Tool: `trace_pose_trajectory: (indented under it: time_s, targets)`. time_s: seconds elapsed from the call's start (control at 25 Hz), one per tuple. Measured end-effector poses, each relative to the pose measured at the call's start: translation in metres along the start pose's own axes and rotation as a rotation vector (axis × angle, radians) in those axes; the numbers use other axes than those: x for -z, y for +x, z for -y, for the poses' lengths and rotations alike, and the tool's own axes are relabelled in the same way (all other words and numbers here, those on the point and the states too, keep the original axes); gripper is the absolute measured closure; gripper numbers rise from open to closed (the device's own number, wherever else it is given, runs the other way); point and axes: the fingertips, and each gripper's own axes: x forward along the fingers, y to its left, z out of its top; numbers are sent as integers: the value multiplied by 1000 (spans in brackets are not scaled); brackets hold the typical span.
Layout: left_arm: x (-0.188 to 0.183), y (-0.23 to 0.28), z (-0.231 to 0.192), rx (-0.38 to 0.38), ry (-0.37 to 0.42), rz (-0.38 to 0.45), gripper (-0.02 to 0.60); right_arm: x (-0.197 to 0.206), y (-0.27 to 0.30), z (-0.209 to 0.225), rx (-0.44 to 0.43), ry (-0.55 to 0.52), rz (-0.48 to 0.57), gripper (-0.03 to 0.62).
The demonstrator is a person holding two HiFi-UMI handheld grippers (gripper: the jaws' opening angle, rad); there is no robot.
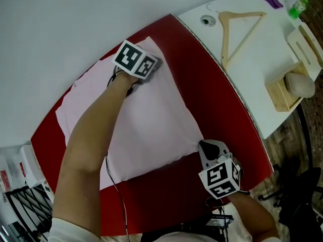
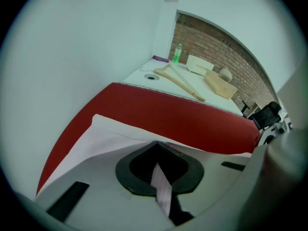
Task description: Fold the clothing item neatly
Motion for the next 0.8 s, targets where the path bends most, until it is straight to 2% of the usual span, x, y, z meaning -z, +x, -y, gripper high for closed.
trace_pose_trajectory:
  time_s: [0.08,0.16,0.28,0.4,0.52,0.68,0.8]
  targets:
    - [-4,-9,5,6,34,18,577,-8,-5,2,19,-5,32,580]
    - [-7,-21,22,66,86,15,577,-21,-11,6,37,-13,85,580]
    - [5,-32,64,198,161,-43,577,-45,-9,10,37,-30,139,580]
    - [23,-28,98,263,222,-104,577,-81,5,12,14,-29,185,580]
    - [34,-23,112,264,225,-115,577,-105,33,10,-30,-20,164,580]
    - [36,-12,109,212,186,-92,577,-86,64,23,-16,-6,41,580]
    - [34,0,106,171,193,-84,577,-75,64,38,2,34,19,580]
